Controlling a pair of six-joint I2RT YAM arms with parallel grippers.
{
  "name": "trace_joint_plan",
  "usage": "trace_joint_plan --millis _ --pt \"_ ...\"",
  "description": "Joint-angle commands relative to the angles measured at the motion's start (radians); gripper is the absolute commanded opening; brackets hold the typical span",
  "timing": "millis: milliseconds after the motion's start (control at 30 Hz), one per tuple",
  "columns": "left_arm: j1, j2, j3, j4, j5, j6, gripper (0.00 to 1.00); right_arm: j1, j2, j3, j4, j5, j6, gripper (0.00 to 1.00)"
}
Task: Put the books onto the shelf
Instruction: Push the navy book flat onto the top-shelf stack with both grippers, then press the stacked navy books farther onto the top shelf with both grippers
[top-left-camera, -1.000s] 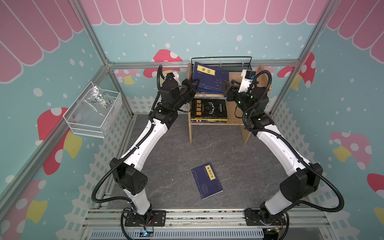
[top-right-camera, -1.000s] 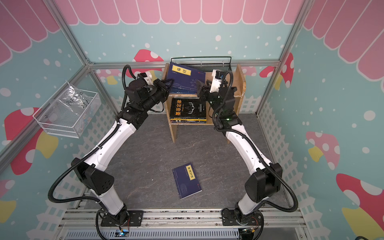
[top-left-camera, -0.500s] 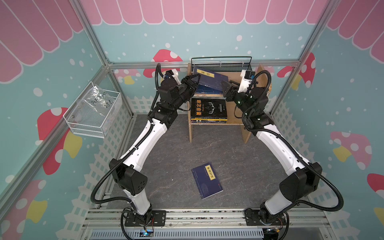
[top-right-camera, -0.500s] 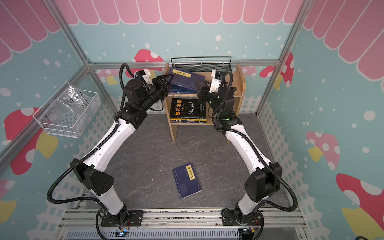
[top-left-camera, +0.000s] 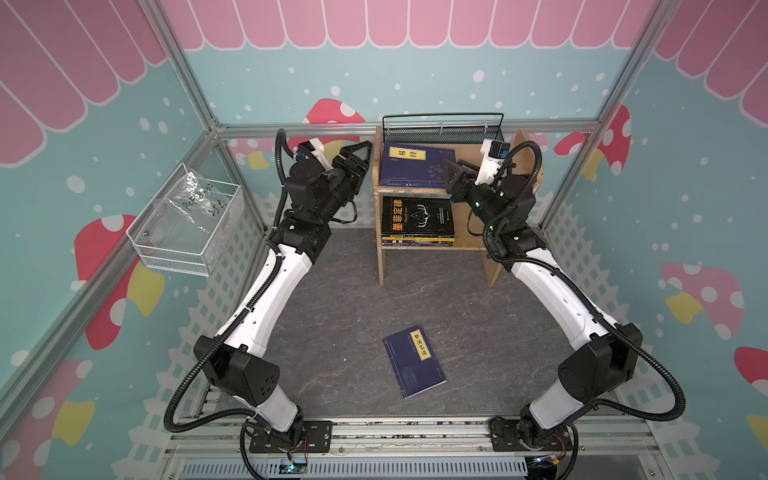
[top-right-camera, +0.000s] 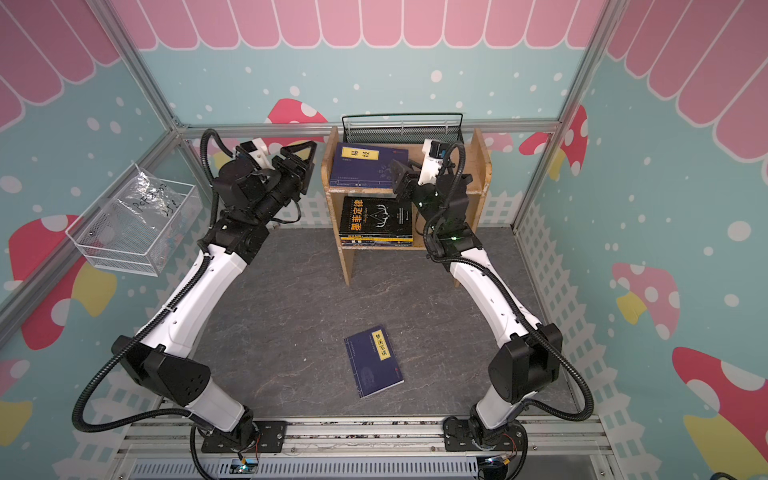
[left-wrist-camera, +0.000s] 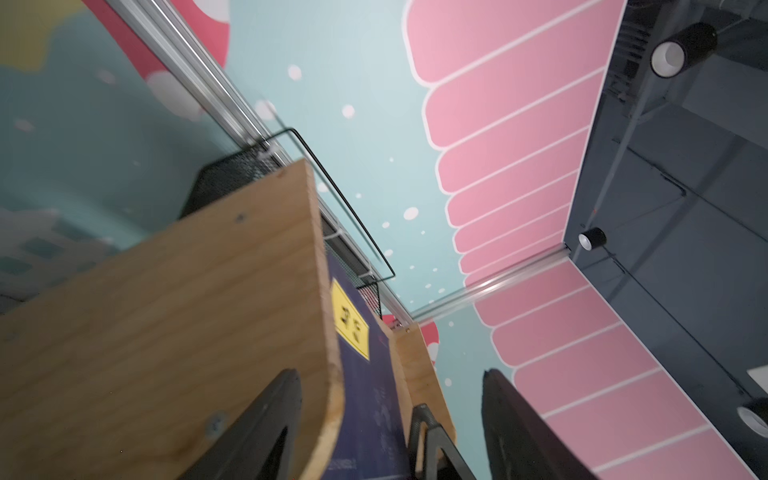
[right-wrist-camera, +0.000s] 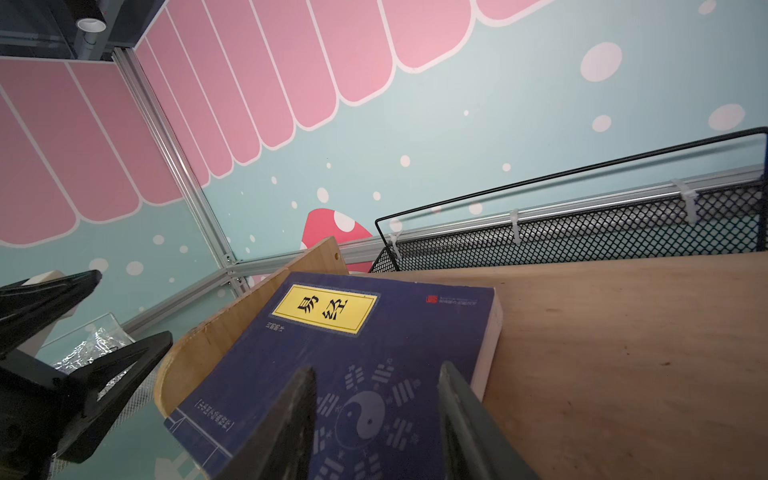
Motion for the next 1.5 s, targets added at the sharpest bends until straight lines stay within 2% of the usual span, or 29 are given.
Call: trace_joint_plan --millis 0,100,267,367,600,767,900,1067,1200,1467 --pt "0.039 -0.041 -0.054 -0.045 -0.046 0.049 0.72 -0.001 0.062 -0.024 -0.081 -0.011 0.02 0.49" --pt "0.052 -0.061 -0.02 -0.063 0.018 0.206 0.72 -0.001 0.059 -0.027 -0.082 -0.023 0.02 0.49" --pt "0.053 -0.038 0.053 -0.145 0.295 0.501 0.73 0.002 0.044 -0.027 -0.088 -0.054 0.017 0.51" --pt "0.053 -0.043 0.029 -0.158 0.395 0.613 0.72 0.002 0.033 -0.028 -0.106 -0.097 0.011 0.54" --pt "0.048 -0.036 0.0 -0.195 0.466 0.765 0.71 0.008 0.019 -0.036 -0.112 -0.187 -0.045 0.59" --pt "0.041 -0.021 -0.03 -0.153 0.52 0.799 0.68 0.009 0.021 -0.052 -0.098 -0.169 -0.093 0.6" --pt "0.021 -0.002 -0.03 -0.154 0.481 0.827 0.64 0.009 0.031 -0.052 -0.097 -0.132 -0.137 0.61" --pt "0.011 0.014 -0.028 -0.123 0.463 0.83 0.55 0.01 0.023 -0.077 -0.05 -0.211 -0.281 0.66" --pt "0.01 0.032 -0.015 -0.121 0.467 0.827 0.55 0.01 0.003 -0.116 -0.02 -0.209 -0.396 0.71" --pt "-0.005 0.035 -0.027 -0.121 0.4 0.858 0.54 0.01 -0.001 -0.126 -0.02 -0.188 -0.489 0.72"
